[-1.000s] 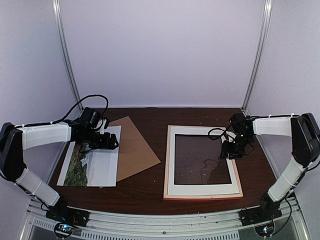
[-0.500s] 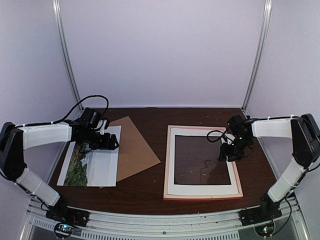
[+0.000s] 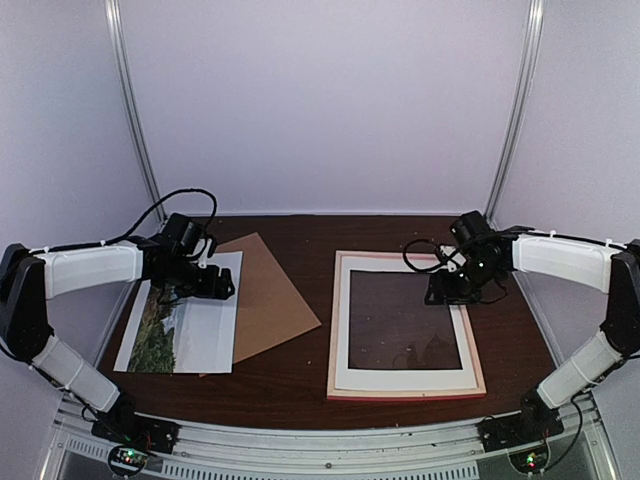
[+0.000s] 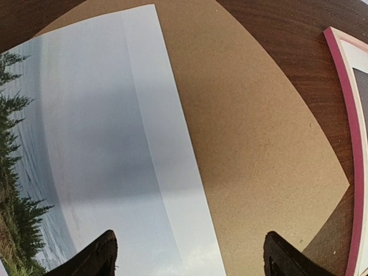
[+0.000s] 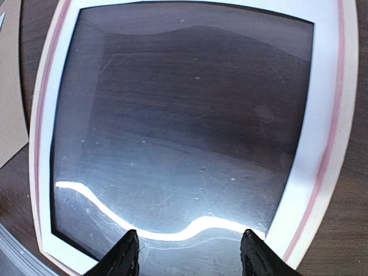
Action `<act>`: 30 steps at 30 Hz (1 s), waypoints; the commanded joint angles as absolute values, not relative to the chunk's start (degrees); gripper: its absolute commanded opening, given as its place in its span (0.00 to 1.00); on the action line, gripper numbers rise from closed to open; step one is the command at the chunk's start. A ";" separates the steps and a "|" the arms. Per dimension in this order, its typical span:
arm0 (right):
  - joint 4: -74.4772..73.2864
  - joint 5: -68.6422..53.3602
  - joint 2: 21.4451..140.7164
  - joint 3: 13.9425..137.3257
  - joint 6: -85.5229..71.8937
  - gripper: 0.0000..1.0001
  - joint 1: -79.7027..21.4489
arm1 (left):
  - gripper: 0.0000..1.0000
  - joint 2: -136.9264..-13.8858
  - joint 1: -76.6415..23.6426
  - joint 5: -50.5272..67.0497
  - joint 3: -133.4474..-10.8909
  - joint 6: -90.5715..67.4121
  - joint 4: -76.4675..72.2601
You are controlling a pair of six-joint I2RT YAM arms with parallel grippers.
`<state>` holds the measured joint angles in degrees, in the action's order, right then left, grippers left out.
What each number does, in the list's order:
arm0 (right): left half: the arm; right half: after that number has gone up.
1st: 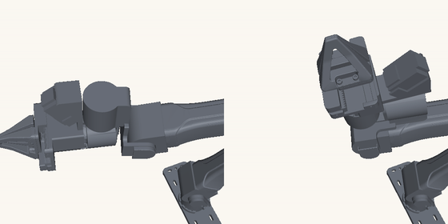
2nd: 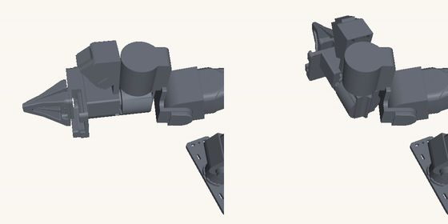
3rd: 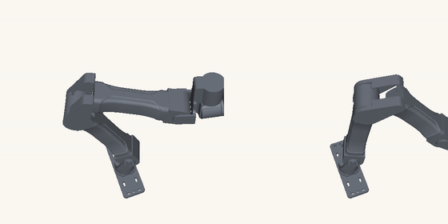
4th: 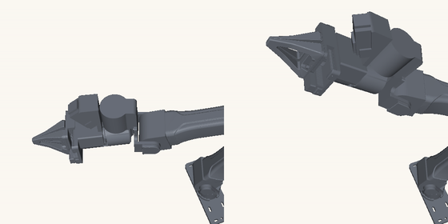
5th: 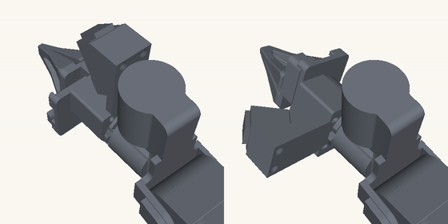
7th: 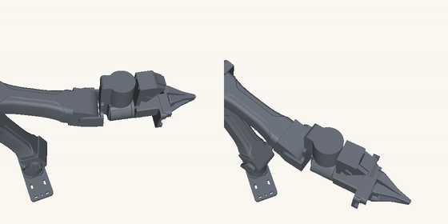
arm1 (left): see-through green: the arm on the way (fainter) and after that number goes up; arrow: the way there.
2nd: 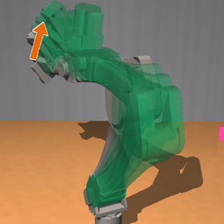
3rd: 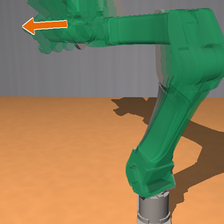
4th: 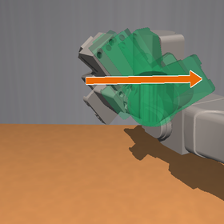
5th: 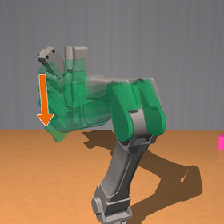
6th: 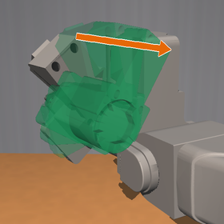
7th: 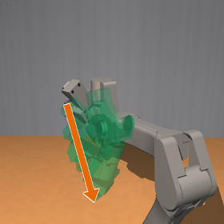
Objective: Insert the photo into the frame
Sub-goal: Place the mat board on the glass panel, then adjust the photo on the backboard.
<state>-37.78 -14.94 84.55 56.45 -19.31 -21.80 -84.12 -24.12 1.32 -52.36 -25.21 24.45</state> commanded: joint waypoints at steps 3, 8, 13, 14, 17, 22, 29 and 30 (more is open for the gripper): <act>-35.47 -15.29 84.74 59.06 -20.10 0.60 -29.22 | 0.92 -82.84 -22.56 -3.94 -55.13 -23.45 28.12; -30.91 -17.10 89.82 64.10 -21.27 0.62 -36.56 | 0.95 -81.30 -18.05 -3.07 -53.46 -24.87 29.58; -27.37 -18.99 99.33 72.31 -22.09 0.63 -43.70 | 0.98 -80.77 -12.84 -2.59 -52.61 -27.24 30.73; -26.90 -19.48 101.54 74.30 -22.16 0.63 -45.04 | 0.98 -80.89 -11.47 -1.95 -52.69 -27.92 30.64; -25.87 -20.51 108.40 80.11 -22.19 0.63 -48.48 | 0.98 -81.96 -5.69 0.86 -53.44 -30.27 30.45; -23.62 -23.22 117.75 89.65 -22.52 0.63 -52.85 | 0.98 -84.59 2.78 4.45 -55.56 -32.00 30.71; -20.03 -27.67 127.50 97.15 -24.33 0.63 -56.06 | 0.98 -92.45 11.38 5.40 -64.35 -27.01 39.11; -19.40 -28.03 128.25 97.52 -24.53 0.63 -56.26 | 0.98 -93.39 12.52 5.61 -65.06 -26.55 39.66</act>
<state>-22.72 -24.84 125.29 94.83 -22.85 -55.18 -90.56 8.27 3.42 -61.93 -29.06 35.77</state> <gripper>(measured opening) 0.632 0.976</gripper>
